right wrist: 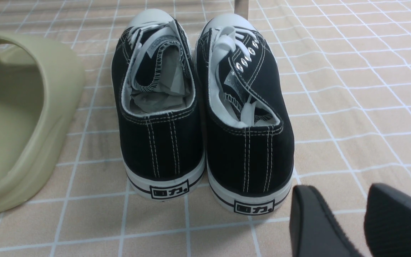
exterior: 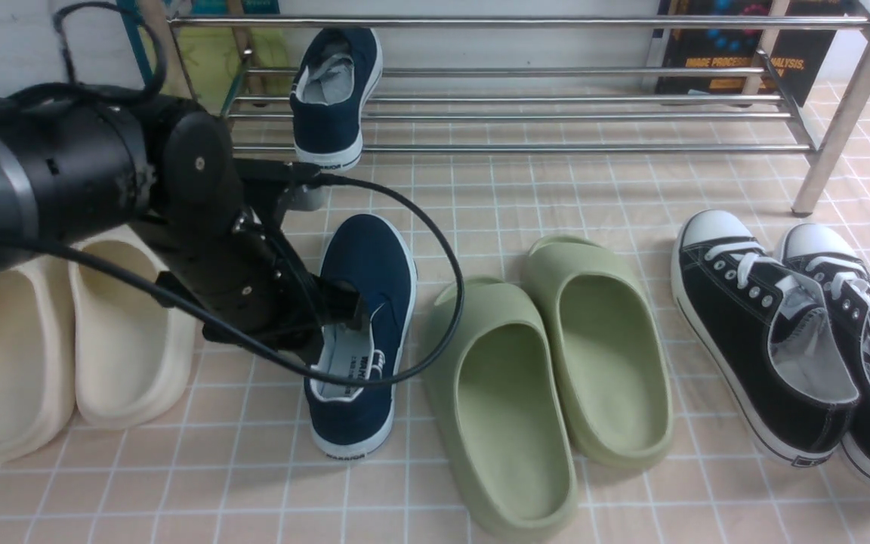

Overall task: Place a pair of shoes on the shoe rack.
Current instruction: Use the left arm to grab the shoe closest to it, then use the left arm to put a shoe into the shoe rack

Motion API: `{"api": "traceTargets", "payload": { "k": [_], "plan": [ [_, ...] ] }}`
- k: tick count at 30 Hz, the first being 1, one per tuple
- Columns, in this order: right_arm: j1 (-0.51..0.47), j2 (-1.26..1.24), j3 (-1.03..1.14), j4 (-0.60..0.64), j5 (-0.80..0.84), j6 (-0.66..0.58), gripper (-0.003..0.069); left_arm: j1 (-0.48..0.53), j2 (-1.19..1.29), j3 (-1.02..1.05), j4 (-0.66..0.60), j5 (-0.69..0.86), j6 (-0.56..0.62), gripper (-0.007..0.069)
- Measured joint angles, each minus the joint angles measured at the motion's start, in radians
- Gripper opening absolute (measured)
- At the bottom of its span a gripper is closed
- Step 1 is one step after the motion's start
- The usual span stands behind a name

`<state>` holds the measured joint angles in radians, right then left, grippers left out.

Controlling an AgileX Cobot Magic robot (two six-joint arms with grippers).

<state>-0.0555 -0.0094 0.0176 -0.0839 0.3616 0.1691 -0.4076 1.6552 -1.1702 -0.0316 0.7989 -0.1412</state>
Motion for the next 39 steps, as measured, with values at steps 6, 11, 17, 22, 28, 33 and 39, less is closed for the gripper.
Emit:
{"api": "traceTargets", "payload": {
  "k": [6,11,17,22,28,33,39],
  "plan": [
    [0.0,0.0,0.0,0.0,0.0,0.0,0.0237,0.0,0.097,0.0,-0.006,-0.062,-0.023,0.0463],
    [0.0,0.0,0.0,0.0,0.0,0.0,0.0237,0.0,0.148,0.0,-0.023,-0.102,-0.026,0.0286],
    [0.0,0.0,0.0,0.0,0.0,0.0,0.0237,0.0,0.103,-0.068,-0.028,-0.054,-0.027,0.0031],
    [0.0,0.0,0.0,0.0,0.0,0.0,0.0237,0.0,0.048,-0.203,-0.024,-0.016,-0.026,0.003],
    [0.0,0.0,0.0,0.0,0.0,0.0,0.0237,0.0,0.154,-0.437,-0.04,-0.01,-0.032,0.003],
    [0.0,0.0,0.0,0.0,0.0,0.0,0.0237,0.0,0.315,-0.612,-0.03,0.031,-0.093,0.003],
    [0.0,0.0,0.0,0.0,0.0,0.0,0.0237,0.008,0.493,-0.853,0.013,0.027,-0.199,0.003]
  ]
}}
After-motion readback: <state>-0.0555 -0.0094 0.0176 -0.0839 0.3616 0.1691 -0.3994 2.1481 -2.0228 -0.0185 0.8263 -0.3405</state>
